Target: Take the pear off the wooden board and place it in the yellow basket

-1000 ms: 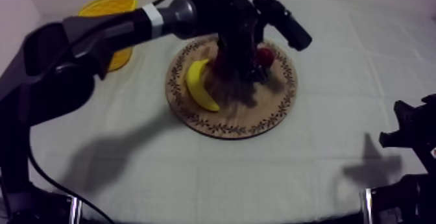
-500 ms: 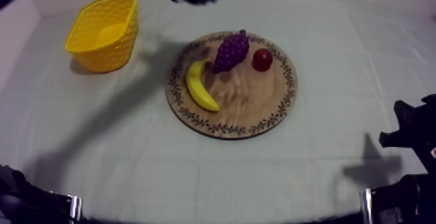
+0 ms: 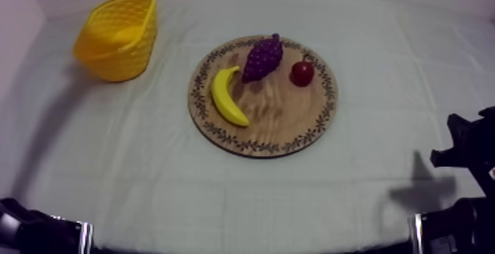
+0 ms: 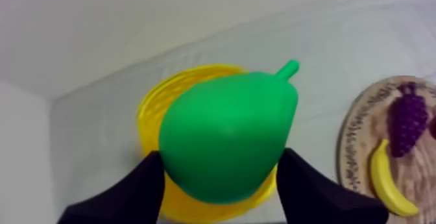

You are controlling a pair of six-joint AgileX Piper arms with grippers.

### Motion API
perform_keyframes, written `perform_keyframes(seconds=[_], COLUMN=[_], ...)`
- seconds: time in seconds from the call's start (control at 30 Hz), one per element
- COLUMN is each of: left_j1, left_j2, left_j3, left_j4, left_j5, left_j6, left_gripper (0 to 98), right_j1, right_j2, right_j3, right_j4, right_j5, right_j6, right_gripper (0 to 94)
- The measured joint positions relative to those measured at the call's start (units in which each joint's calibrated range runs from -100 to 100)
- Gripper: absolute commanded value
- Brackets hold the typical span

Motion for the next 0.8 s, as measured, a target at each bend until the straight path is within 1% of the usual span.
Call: perform_keyframes(seconds=[0.2,0.33,0.53,0.8], left_j1=[-5.82,-7.91,-8.49,-8.41], left_j2=[0.00,2.24,7.77,18.79], left_j3=[9.64,14.58,15.12,9.20], left_j4=[0.70,0.99,1.64,2.49], left_j5=[-6.07,-9.89,-13.91,-15.33], left_j6=[0.29,0.83,1.41,1.81], left_gripper=[55.8,55.9,56.3,56.2], right_j1=[0.00,0.00,0.00,0.00], right_j2=[0.00,0.00,0.00,0.00], right_j3=[0.00,0.00,0.00,0.00], right_j4=[0.00,0.00,0.00,0.00], right_j5=[0.00,0.00,0.00,0.00], right_j6=[0.00,0.00,0.00,0.00], right_gripper=[0.3,0.3,0.3,0.3])
